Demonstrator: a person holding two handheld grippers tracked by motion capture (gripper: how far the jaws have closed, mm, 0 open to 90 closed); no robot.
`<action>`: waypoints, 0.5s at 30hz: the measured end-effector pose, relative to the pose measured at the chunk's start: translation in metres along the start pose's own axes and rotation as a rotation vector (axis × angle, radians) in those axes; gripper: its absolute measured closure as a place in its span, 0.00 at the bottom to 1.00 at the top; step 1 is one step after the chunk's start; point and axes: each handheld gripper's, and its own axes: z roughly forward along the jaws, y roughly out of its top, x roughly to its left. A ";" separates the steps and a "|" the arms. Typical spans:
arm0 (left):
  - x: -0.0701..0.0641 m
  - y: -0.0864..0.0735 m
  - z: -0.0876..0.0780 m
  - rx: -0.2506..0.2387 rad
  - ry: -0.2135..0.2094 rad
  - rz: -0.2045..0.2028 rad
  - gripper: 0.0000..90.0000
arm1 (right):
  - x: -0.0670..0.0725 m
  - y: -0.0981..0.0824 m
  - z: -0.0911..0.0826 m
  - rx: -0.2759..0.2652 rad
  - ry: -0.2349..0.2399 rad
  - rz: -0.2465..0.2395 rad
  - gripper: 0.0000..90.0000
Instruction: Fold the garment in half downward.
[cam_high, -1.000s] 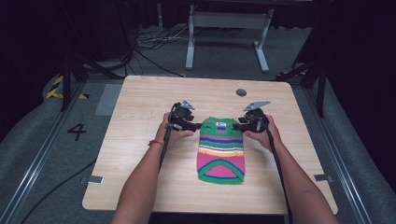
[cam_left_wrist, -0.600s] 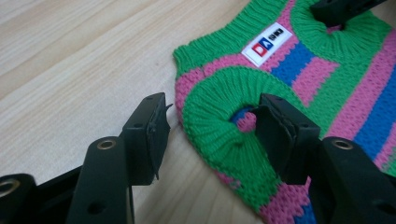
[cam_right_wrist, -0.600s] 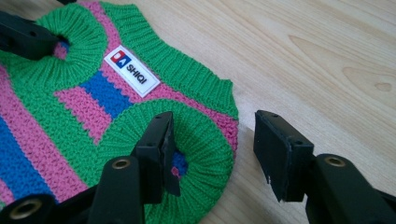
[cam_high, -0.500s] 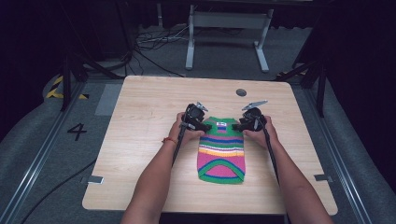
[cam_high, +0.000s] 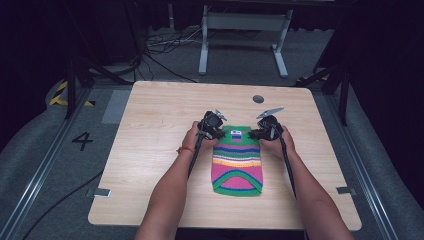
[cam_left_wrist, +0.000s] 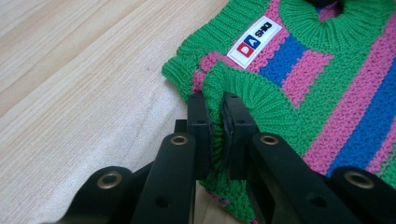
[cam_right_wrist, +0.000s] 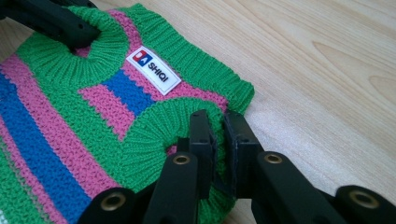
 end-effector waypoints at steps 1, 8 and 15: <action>0.000 0.000 0.000 0.000 0.000 0.000 0.93 | 0.000 0.000 -0.001 -0.004 0.003 -0.005 0.93; 0.001 0.002 -0.008 -0.043 0.008 -0.003 0.93 | 0.001 0.005 -0.010 -0.066 0.031 0.007 0.93; 0.005 0.003 -0.030 -0.141 0.003 0.019 0.92 | 0.008 0.011 -0.023 -0.125 0.022 -0.034 0.93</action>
